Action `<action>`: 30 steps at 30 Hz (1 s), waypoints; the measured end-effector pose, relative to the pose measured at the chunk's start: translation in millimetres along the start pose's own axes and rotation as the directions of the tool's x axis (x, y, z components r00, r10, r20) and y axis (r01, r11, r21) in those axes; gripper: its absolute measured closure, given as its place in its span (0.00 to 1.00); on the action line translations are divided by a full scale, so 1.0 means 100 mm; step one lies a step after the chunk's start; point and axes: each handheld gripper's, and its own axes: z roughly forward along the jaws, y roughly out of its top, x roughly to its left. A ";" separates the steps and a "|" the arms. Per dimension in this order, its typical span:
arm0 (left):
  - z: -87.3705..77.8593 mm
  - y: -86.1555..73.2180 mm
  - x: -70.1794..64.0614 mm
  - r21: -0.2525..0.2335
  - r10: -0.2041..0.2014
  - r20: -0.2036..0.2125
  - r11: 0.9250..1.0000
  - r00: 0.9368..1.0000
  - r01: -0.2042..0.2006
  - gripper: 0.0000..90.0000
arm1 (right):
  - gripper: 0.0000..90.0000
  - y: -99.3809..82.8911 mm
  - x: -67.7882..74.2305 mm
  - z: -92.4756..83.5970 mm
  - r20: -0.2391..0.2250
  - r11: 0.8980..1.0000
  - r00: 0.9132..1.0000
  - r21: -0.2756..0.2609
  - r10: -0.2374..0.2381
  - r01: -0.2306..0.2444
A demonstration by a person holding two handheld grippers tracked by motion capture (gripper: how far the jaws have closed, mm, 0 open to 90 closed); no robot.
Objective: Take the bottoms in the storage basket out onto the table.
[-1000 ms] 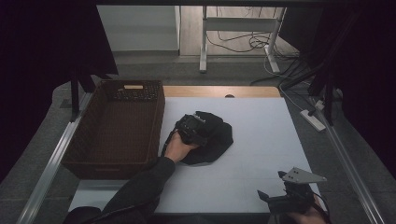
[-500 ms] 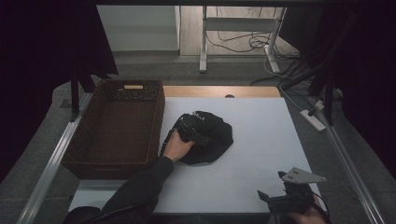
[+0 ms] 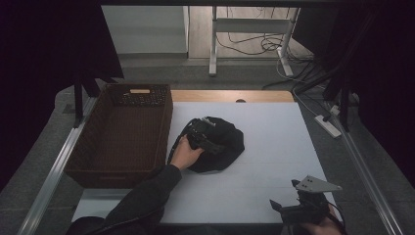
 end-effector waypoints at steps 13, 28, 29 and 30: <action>-0.16 0.03 -0.05 -0.042 0.016 0.040 0.999 0.999 -0.015 0.00 | 0.02 0.00 0.00 0.00 0.001 1.000 1.000 0.000 0.000 0.000; -0.34 0.09 -0.14 -0.078 0.083 0.070 0.994 0.994 -0.078 0.00 | 0.02 0.00 0.00 0.00 0.002 1.000 1.000 0.002 -0.001 0.001; -0.34 0.09 -0.15 -0.077 0.084 0.069 0.994 0.994 -0.079 0.00 | 0.02 0.00 0.00 0.00 0.003 1.000 1.000 0.002 -0.001 0.001; -0.35 0.09 -0.15 -0.081 0.087 0.074 0.993 0.994 -0.081 0.00 | 0.02 0.00 0.00 0.00 0.003 1.000 1.000 0.002 -0.001 0.001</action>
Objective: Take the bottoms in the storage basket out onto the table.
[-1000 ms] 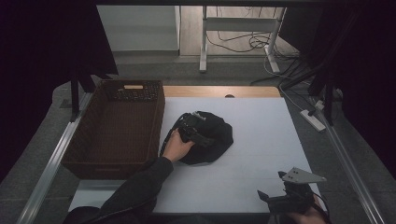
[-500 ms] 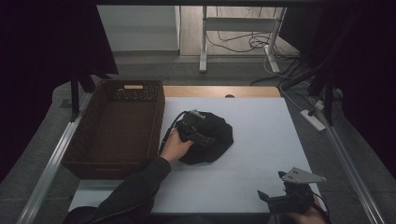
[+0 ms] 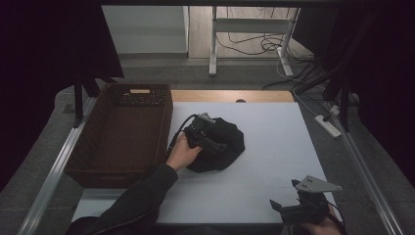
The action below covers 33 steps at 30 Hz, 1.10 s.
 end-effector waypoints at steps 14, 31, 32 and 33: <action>-0.20 0.04 -0.08 -0.027 0.026 0.005 0.999 1.000 -0.026 0.00 | 0.02 0.00 0.01 0.00 0.002 1.000 1.000 0.003 -0.001 0.001; -0.41 0.02 -0.12 -0.004 -0.002 0.030 1.000 1.000 0.002 0.00 | 0.02 0.01 0.01 0.00 0.006 1.000 1.000 0.005 -0.004 0.004; -0.43 0.02 -0.12 -0.004 -0.002 0.025 1.000 1.000 0.002 0.00 | 0.02 0.01 0.01 0.00 0.006 1.000 1.000 0.006 -0.004 0.004; -0.45 0.01 -0.13 -0.003 0.001 0.023 1.000 1.000 0.000 0.00 | 0.02 0.01 0.01 0.01 0.007 1.000 1.000 0.006 -0.004 0.004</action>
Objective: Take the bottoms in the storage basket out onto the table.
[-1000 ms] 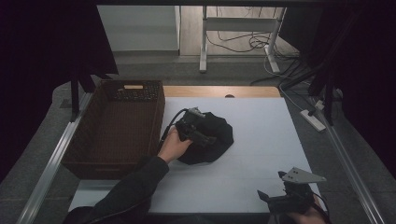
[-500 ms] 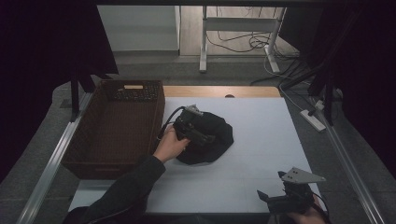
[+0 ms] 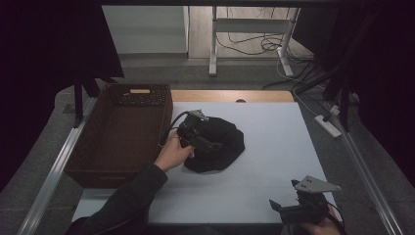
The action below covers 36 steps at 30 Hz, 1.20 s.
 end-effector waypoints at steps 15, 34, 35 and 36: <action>-0.23 -0.14 -0.01 -0.013 -0.017 -0.024 1.000 1.000 0.017 0.00 | 0.02 0.00 0.00 0.00 0.002 1.000 1.000 0.005 -0.001 0.001; -0.50 -0.34 0.01 -0.030 -0.040 -0.026 0.999 0.999 0.040 0.00 | 0.02 -0.01 -0.01 -0.01 -0.008 1.000 1.000 -0.006 0.006 -0.006; -0.53 -0.35 0.01 -0.035 -0.043 -0.028 0.999 0.999 0.042 0.00 | 0.02 -0.01 -0.01 -0.02 -0.011 1.000 1.000 -0.009 0.007 -0.007; -0.55 -0.36 0.02 -0.039 -0.047 -0.030 0.998 0.998 0.045 0.00 | 0.02 -0.01 -0.01 -0.02 -0.009 1.000 1.000 -0.011 0.008 -0.008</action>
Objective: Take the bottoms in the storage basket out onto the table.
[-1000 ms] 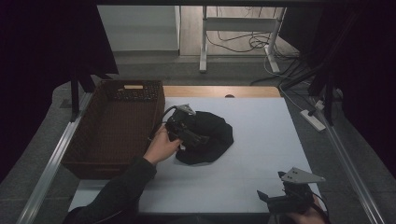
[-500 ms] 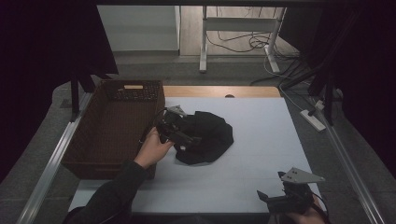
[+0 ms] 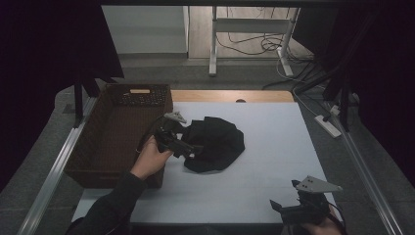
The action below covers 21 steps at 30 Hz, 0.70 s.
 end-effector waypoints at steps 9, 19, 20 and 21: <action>-0.09 -0.10 0.04 -0.022 -0.022 -0.004 1.000 1.000 0.022 0.00 | 0.02 0.00 0.00 0.00 0.003 1.000 1.000 -0.002 0.001 -0.001; -0.17 -0.19 0.03 -0.038 -0.033 -0.021 0.999 0.999 0.032 0.00 | 0.02 0.00 0.00 -0.01 0.003 1.000 1.000 -0.012 0.011 -0.011; -0.18 -0.20 0.03 -0.041 -0.033 -0.022 0.999 0.999 0.033 0.00 | 0.02 0.00 0.00 -0.01 0.003 1.000 1.000 -0.012 0.010 -0.010; -0.19 -0.21 0.03 -0.043 -0.037 -0.018 0.998 0.999 0.036 0.00 | 0.02 0.00 0.00 -0.01 0.003 1.000 1.000 -0.013 0.010 -0.010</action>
